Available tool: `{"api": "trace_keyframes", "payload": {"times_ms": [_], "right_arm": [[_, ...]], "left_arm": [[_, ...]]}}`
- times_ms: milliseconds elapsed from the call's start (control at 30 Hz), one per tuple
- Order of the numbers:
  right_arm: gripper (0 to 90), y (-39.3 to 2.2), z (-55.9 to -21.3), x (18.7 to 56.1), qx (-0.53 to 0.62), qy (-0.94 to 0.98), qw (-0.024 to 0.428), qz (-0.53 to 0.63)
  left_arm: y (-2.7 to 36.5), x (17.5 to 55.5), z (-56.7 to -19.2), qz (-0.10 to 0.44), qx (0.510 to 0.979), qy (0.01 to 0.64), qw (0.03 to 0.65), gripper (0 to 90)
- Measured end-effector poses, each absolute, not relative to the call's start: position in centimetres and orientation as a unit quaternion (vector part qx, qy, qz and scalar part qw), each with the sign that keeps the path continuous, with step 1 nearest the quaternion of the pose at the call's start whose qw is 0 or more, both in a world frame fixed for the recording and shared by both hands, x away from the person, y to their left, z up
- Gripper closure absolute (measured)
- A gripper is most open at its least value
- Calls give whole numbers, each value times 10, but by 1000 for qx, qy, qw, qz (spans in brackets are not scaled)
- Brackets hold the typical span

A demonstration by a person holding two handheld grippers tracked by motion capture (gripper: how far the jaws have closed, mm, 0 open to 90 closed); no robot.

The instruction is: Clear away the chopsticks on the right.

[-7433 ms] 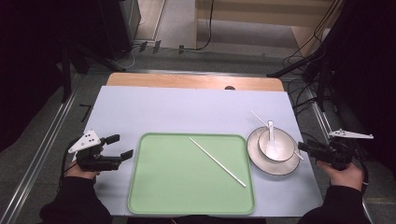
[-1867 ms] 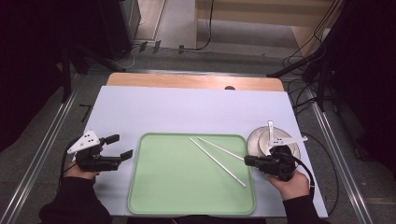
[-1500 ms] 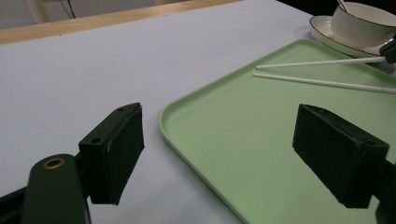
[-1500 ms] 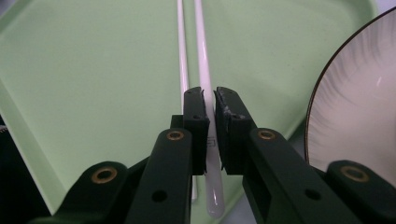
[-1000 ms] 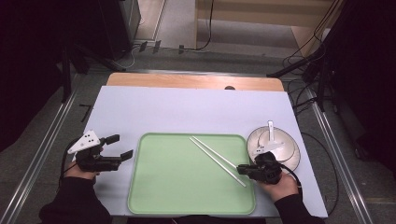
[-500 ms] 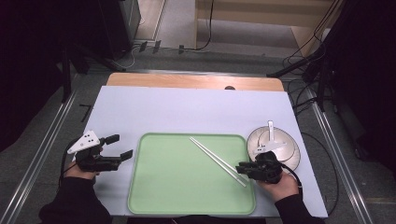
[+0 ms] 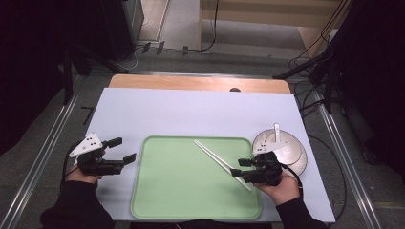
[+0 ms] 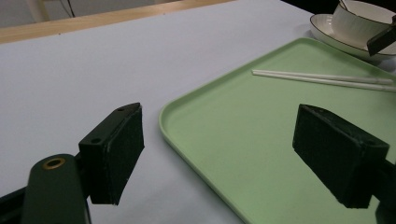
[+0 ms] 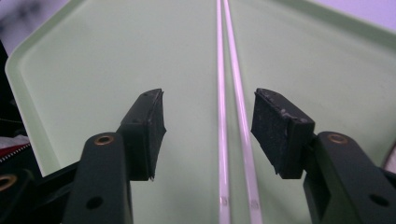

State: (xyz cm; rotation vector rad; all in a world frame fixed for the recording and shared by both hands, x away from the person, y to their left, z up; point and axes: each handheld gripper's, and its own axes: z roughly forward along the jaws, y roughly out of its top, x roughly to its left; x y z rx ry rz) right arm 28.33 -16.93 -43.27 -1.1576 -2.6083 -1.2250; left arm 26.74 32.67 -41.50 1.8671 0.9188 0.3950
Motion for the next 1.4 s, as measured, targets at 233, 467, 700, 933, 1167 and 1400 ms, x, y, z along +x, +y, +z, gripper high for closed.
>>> {"api": "trace_keyframes", "payload": {"times_ms": [233, 467, 700, 933, 1167, 1400], "right_arm": [[409, -158, -431, 288, -362, -840, 26, -405], [375, -146, -433, 295, -347, -844, 30, -409], [316, -132, -435, 304, -344, -841, 41, -416], [314, -119, -436, 311, -353, -844, 22, -403], [308, -107, -436, 319, -343, -849, 29, -401], [315, -92, -434, 326, -342, -852, 20, -396]], "left_arm": [[328, 266, -415, 163, 772, 379, 484, 167], [329, 262, -415, 164, 774, 380, 479, 167], [331, 258, -414, 162, 780, 381, 470, 166], [329, 257, -414, 161, 786, 373, 465, 166], [328, 259, -416, 157, 787, 373, 467, 166], [327, 261, -416, 156, 786, 372, 469, 166]]}}
